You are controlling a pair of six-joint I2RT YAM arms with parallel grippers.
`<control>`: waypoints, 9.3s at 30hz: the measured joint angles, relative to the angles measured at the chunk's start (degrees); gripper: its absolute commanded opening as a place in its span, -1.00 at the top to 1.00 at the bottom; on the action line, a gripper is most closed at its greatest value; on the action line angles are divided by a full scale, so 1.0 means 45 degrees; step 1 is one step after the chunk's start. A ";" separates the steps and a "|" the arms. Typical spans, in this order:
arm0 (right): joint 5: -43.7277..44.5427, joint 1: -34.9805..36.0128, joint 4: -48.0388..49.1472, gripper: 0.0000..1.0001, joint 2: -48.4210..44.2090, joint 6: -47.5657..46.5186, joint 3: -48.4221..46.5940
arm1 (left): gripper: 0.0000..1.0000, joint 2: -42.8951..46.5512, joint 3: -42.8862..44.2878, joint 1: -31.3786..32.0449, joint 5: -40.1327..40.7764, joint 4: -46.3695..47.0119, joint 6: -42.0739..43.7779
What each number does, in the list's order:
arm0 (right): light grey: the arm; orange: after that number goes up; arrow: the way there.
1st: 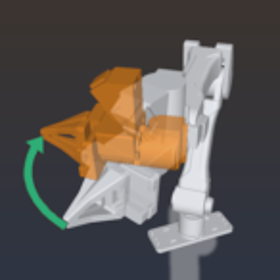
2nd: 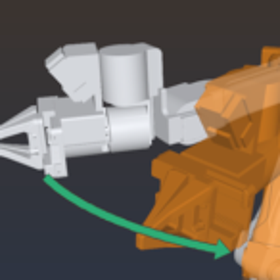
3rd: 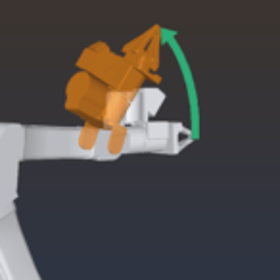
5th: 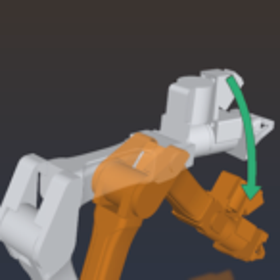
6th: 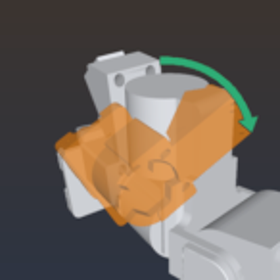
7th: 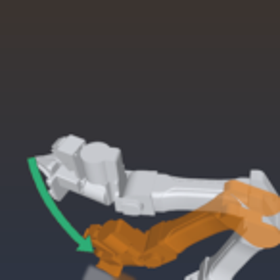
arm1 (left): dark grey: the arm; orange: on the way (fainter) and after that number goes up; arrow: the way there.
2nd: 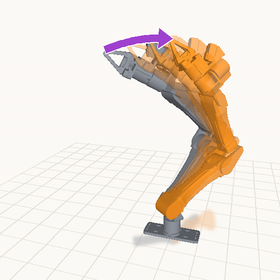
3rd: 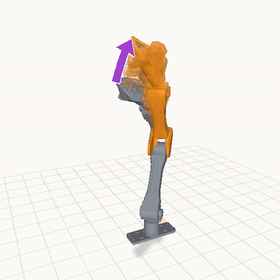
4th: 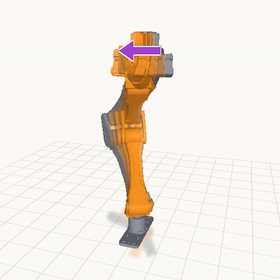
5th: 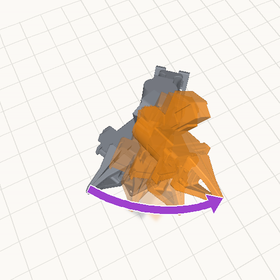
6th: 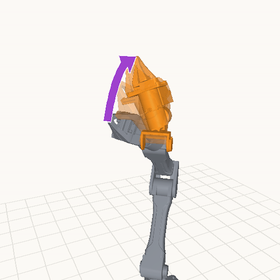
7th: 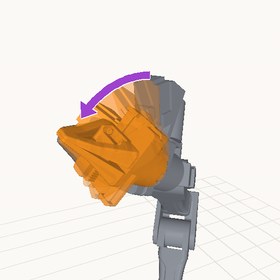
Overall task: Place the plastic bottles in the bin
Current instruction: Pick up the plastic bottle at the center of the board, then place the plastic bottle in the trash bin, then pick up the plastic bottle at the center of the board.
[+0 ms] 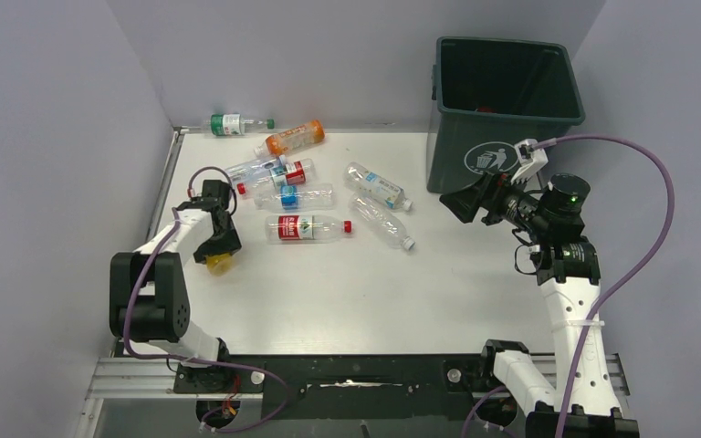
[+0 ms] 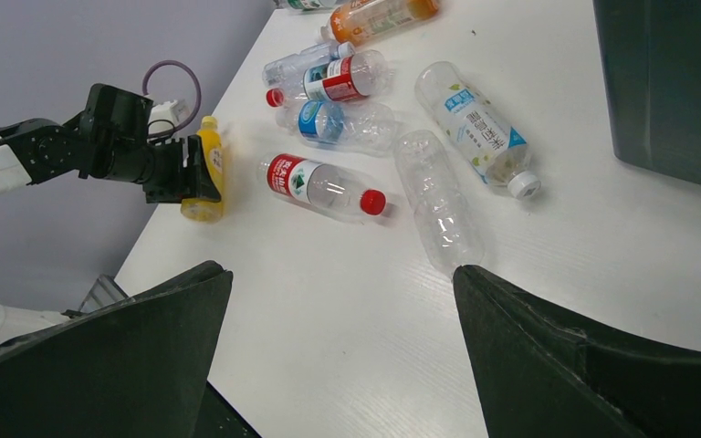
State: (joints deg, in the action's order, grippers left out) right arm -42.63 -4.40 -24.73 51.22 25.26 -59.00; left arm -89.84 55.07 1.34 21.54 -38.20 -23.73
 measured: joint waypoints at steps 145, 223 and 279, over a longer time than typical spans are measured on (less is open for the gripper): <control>0.3687 -0.2361 0.8918 -0.80 1.2978 0.4114 -1.2526 | -0.71 0.3177 0.5071 1.0579 -0.3551 0.2195 0.0374; 1.0511 -0.1015 1.9555 -0.96 0.8155 -0.4736 1.0263 | -0.73 0.2875 0.1486 1.0287 -0.3264 0.4949 0.0262; 1.0414 -0.1015 1.9482 -0.96 0.8155 -0.4770 1.0253 | -0.74 0.4148 0.1171 1.0632 -0.1341 0.4405 -0.0369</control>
State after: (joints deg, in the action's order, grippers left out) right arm 4.23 -8.97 62.94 87.92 3.79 -12.86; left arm -71.18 60.34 49.19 15.51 -18.37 -25.39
